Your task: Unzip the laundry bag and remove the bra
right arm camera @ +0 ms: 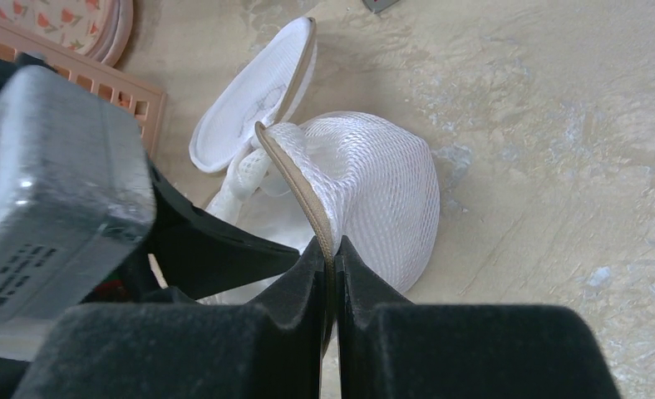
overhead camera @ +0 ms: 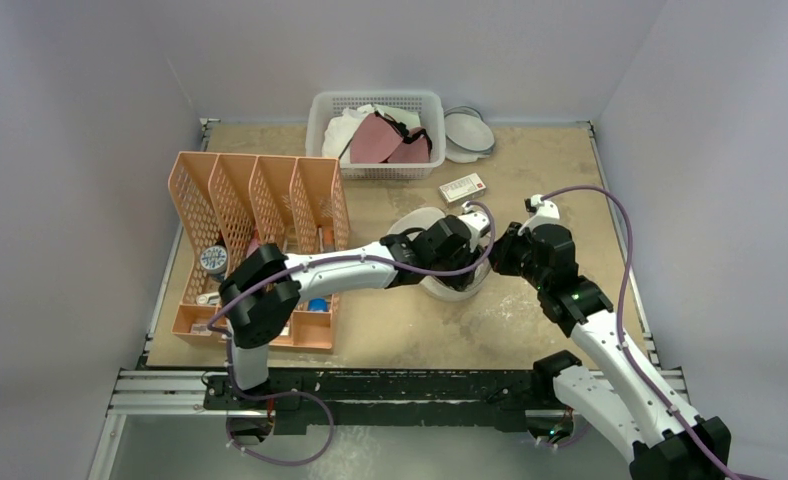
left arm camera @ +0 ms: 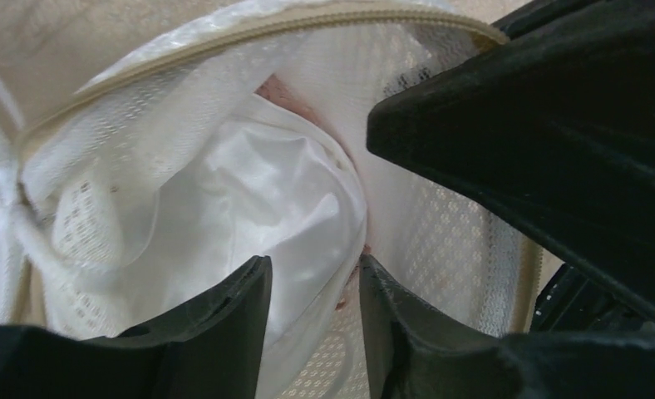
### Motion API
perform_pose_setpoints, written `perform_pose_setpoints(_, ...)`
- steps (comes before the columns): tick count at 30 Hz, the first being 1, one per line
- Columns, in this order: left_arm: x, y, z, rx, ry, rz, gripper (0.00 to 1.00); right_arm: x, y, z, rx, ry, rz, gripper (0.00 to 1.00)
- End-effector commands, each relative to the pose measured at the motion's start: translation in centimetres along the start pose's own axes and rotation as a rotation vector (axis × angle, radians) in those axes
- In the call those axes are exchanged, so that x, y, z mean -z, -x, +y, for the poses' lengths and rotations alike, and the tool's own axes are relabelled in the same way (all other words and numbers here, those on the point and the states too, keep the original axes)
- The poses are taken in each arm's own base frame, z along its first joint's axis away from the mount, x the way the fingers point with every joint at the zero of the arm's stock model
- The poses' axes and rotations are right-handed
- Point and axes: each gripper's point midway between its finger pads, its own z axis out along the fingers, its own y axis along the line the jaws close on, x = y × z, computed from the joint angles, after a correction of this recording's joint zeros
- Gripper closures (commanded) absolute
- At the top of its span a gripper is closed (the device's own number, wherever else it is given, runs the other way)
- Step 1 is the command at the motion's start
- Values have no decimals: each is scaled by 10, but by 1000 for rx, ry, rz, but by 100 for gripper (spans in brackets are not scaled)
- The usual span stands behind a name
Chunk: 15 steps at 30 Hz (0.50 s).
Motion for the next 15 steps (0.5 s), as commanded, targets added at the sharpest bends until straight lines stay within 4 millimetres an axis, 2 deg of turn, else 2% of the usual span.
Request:
perform_pose_setpoints(1,-3,25,-28,46,-114,-77,53,1,12,8,18,39,-52,92)
perform_pose_setpoints(5,-17,19,-16,42,-54,-62,48,1,12,8,20,43,-49,92)
perform_pose_setpoints(9,-30,11,-4,31,10,-49,51,0,11,8,21,44,-46,92)
perform_pose_setpoints(12,-32,9,4,21,48,-48,63,0,11,9,23,49,-45,92)
perform_pose_setpoints(15,-22,18,5,21,62,-70,78,0,10,10,24,52,-41,92)
